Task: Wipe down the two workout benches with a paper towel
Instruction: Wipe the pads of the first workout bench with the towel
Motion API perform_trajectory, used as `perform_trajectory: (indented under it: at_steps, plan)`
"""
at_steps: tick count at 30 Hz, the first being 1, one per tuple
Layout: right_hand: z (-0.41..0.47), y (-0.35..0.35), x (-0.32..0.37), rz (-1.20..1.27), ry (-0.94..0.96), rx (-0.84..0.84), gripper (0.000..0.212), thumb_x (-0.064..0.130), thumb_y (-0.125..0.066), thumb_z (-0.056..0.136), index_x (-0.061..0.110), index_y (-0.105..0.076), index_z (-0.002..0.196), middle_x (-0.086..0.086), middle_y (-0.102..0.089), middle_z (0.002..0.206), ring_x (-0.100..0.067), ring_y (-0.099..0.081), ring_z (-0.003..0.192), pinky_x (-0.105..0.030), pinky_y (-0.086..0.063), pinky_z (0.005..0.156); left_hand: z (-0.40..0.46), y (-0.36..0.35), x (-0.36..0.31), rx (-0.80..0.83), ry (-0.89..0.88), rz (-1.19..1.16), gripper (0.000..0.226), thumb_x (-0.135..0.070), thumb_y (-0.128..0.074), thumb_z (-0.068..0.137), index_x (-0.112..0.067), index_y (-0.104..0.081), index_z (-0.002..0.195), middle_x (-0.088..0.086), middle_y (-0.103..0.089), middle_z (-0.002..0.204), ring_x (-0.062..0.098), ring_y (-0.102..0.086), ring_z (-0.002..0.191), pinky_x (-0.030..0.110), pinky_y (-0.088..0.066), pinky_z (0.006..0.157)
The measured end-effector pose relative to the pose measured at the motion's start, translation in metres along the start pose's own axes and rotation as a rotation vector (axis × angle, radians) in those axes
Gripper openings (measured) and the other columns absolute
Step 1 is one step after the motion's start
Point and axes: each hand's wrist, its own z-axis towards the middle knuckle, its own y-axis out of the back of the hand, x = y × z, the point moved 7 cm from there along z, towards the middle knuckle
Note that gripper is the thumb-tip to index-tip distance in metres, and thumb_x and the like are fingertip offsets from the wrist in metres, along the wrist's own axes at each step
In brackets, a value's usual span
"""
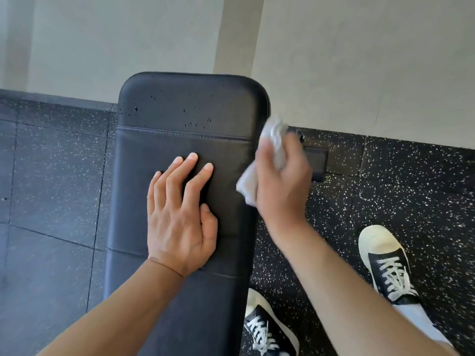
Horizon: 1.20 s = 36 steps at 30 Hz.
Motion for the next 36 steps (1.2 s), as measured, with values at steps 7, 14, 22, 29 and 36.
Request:
perform_trajectory:
  at_steps: [7, 14, 22, 29, 36]
  plan:
    - [0.07, -0.019, 0.048, -0.312, 0.33, 0.117, 0.017, 0.034, -0.068, 0.093, 0.019, -0.06, 0.091, 0.011, -0.049, 0.077, -0.018, -0.045, 0.071, -0.033, -0.035, 0.063, 0.0, 0.001, 0.0, -0.003, -0.005, 0.011, 0.06, -0.024, -0.044, 0.091, -0.019, -0.049, 0.151, 0.008, -0.04, 0.162, 0.032, -0.033, 0.154, 0.053, -0.019, 0.129]
    - [0.055, -0.006, 0.061, -0.589, 0.71, 0.464, 0.024, 0.039, -0.068, 0.098, 0.016, -0.065, 0.104, -0.001, -0.057, 0.081, -0.025, -0.052, 0.076, -0.035, -0.043, 0.058, 0.001, 0.004, -0.004, -0.003, 0.003, 0.022, 0.064, -0.02, -0.048, 0.086, -0.019, -0.05, 0.15, 0.008, -0.043, 0.161, 0.034, -0.037, 0.152, 0.057, -0.023, 0.127]
    - [0.081, -0.079, 0.101, -0.759, 0.815, 0.464, 0.024, 0.038, -0.062, 0.095, 0.015, -0.062, 0.088, -0.002, -0.061, 0.08, -0.03, -0.055, 0.076, -0.035, -0.038, 0.056, 0.001, 0.005, -0.003, -0.016, -0.008, 0.009, 0.064, -0.019, -0.051, 0.083, -0.019, -0.055, 0.147, 0.009, -0.046, 0.161, 0.033, -0.041, 0.151, 0.059, -0.027, 0.125]
    - [0.042, -0.212, 0.14, -0.813, 1.062, 0.626, 0.026, 0.041, -0.048, 0.099, 0.028, -0.064, 0.115, 0.004, -0.068, 0.103, -0.025, -0.061, 0.099, -0.033, -0.032, 0.067, 0.002, 0.005, -0.002, 0.011, 0.0, 0.013, 0.066, -0.019, -0.054, 0.082, -0.018, -0.056, 0.148, 0.01, -0.047, 0.161, 0.033, -0.041, 0.151, 0.059, -0.029, 0.124]
    - [0.026, -0.175, 0.13, -0.706, 1.152, 0.739, 0.023, 0.032, -0.062, 0.092, 0.017, -0.072, 0.106, -0.002, -0.068, 0.085, -0.03, -0.061, 0.08, -0.038, -0.038, 0.063, 0.002, 0.005, -0.003, 0.001, -0.003, 0.016, 0.066, -0.02, -0.052, 0.083, -0.019, -0.054, 0.148, 0.011, -0.049, 0.159, 0.034, -0.042, 0.15, 0.057, -0.027, 0.126]
